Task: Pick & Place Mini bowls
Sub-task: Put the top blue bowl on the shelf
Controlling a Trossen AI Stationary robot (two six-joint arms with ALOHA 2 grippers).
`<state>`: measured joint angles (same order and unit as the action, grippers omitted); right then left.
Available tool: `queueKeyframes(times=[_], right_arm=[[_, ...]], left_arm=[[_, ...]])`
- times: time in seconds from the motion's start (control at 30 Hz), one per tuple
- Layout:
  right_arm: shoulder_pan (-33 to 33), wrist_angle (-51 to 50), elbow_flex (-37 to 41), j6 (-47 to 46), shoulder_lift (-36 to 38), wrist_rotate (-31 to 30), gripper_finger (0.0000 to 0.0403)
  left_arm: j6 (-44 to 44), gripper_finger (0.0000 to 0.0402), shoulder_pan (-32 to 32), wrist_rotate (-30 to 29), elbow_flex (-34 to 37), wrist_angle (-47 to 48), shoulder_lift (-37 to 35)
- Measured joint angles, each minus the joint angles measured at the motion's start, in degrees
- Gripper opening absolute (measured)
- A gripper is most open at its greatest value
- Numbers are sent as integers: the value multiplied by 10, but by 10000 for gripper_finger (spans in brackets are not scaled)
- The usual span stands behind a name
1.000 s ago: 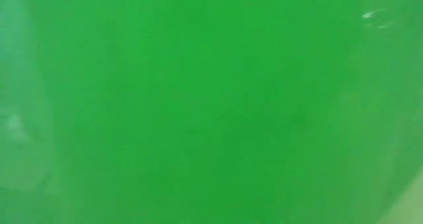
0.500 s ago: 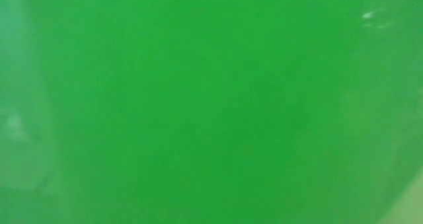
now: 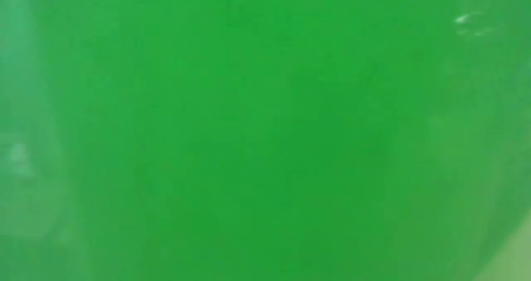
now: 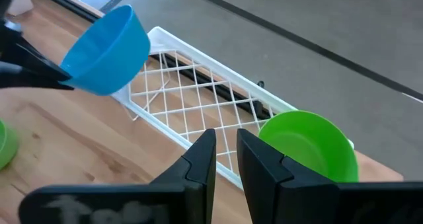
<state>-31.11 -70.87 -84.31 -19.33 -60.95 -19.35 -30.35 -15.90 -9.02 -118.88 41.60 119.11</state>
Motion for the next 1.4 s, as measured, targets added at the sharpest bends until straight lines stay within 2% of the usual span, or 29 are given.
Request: queueKeyframes(times=[0.93,1.27,1.4], right_arm=[[0,0,0,-1,0,0,57],[0,0,0,-1,0,0,57],[0,0,0,-1,0,0,57]], left_arm=[[9,11,0,-15,0,-11,11],[10,55,0,-16,1,-16,11],[8,60,0,-54,1,-31,11]])
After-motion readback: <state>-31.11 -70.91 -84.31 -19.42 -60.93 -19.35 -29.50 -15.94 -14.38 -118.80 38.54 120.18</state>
